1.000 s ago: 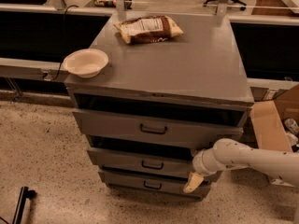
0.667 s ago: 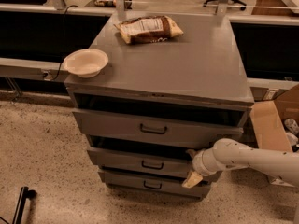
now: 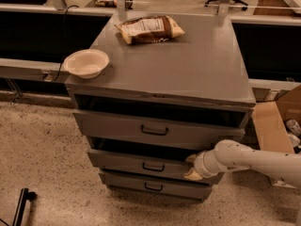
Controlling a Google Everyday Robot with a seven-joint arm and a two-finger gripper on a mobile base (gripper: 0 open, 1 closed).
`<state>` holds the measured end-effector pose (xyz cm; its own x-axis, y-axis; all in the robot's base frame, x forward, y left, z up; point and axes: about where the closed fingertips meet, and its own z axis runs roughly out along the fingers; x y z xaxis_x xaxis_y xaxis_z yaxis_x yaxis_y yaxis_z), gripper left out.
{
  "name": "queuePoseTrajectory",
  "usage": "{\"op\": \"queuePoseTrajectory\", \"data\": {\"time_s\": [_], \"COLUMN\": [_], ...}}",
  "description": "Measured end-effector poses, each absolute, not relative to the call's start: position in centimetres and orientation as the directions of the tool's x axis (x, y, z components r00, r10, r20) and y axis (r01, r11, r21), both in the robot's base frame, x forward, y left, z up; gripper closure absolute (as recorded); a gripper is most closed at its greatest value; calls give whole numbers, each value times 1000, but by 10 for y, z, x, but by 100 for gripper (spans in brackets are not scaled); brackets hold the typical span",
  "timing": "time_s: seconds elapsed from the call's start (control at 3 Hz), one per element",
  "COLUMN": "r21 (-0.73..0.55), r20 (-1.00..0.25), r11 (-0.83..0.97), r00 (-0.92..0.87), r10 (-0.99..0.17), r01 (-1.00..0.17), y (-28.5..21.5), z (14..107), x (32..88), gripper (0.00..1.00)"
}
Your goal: Open middle drawer
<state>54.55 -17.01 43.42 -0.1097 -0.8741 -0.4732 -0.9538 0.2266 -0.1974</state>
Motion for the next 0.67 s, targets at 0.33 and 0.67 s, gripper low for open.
{"op": "queuePoseTrajectory", "data": {"time_s": [0.33, 0.67], "r21": [-197, -197], "r20": [-473, -473], "r11": [227, 226], "r00": [-110, -110], "r10": [-874, -874], "r01": [-954, -954], "y": [-170, -170], "z": [434, 434], "x": [546, 545], "gripper": [60, 55]}}
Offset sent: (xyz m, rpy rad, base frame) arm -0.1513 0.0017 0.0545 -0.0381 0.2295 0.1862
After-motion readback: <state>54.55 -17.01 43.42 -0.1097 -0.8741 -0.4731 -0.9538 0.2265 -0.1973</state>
